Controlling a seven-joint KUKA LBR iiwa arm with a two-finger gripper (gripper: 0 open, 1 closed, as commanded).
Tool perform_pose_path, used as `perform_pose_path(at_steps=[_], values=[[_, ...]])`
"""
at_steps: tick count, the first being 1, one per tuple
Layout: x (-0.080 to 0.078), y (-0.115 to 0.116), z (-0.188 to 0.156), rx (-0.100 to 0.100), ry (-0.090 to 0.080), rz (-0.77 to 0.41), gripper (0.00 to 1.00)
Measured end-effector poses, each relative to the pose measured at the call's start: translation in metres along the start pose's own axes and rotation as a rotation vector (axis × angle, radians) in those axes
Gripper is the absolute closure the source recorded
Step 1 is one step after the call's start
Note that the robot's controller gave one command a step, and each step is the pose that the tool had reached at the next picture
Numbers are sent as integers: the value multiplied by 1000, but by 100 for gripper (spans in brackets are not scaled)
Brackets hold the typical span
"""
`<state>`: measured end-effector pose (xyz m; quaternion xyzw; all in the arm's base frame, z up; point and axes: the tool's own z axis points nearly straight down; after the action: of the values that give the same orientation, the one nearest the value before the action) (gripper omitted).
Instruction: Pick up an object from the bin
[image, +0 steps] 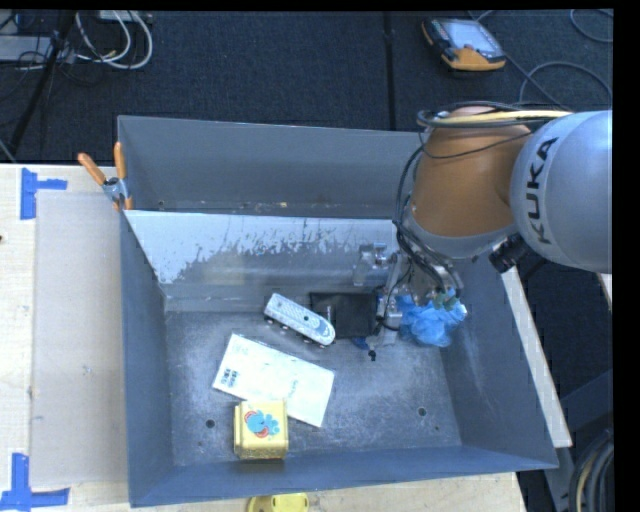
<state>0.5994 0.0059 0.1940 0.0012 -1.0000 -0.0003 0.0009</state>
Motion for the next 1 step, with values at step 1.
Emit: perform_pose_path(at_steps=[1], values=[[-15,18,73,0,-4,-60,0]])
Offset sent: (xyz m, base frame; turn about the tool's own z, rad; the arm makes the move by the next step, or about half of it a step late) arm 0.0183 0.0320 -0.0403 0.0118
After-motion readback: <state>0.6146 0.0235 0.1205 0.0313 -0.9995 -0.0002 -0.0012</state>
